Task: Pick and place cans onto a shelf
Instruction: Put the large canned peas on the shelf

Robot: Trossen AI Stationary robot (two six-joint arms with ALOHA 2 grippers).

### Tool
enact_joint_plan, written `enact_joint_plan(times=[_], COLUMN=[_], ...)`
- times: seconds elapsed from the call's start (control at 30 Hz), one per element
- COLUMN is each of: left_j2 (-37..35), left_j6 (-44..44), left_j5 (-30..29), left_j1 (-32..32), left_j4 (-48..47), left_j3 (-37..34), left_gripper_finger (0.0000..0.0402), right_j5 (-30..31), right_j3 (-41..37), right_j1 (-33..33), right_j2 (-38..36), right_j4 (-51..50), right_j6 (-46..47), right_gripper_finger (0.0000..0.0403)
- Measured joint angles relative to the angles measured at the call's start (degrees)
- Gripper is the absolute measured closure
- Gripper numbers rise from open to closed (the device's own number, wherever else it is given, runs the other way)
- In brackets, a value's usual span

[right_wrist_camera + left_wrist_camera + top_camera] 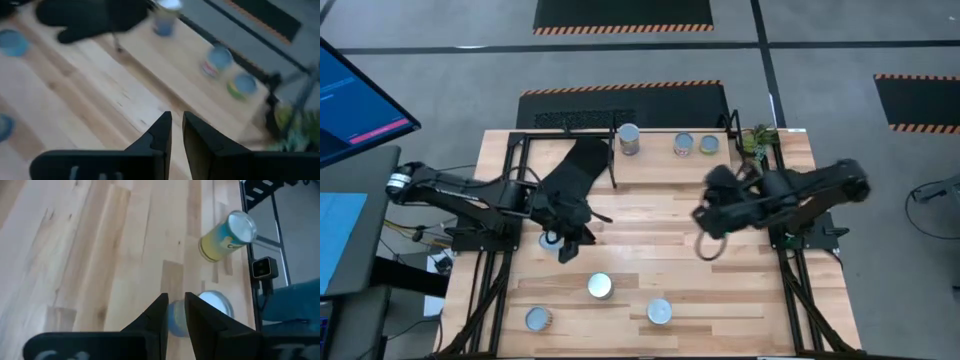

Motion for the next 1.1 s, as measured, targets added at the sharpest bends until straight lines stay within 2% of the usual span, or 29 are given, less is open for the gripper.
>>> enact_joint_plan(times=[0.1, 0.2, 0.3, 0.4, 0.6, 0.77, 1.1], left_j2=[2.4, 5.0, 7.0, 8.6, 10.1, 11.4, 16.0], left_j6=[-1.1, -4.5, -7.1, -9.4, -12.9, -14.5, -17.8], left_j5=[-0.1, 0.3, 2.9, 4.2, 4.7, 4.9, 2.9], left_j1=[-1.7, -3.1, -3.9, -4.3, -4.3, -5.8, -10.5], left_j4=[0.0, 0.4, 0.4, 0.3, 2.0, 2.3, 1.9], left_j3=[0.5, 0.5, 0.5, 0.5, 0.6, 0.7, 0.6], left_gripper_finger=[0.0352, 0.0351, 0.0346, 0.0331, 0.0282, 0.0242, 0.0232], right_j5=[-0.2, -1.6, -1.7, -1.7, -1.7, -1.7, -1.6], right_j3=[-12.5, -21.7, -27.7, -31.4, -35.6, -35.8, -35.8], right_j1=[1.4, 2.2, 3.0, 3.3, 3.2, 3.2, 3.2], right_j2=[-7.0, -12.5, -15.8, -17.7, -19.3, -18.6, -18.1], right_j4=[2.5, 12.0, 19.3, 19.2, 19.2, 17.8, 16.4], right_j6=[8.0, 8.3, 5.8, 7.2, 8.1, 8.0, 7.6], right_gripper_finger=[0.0333, 0.0333, 0.0333, 0.0333, 0.0333, 0.0333, 0.0333])
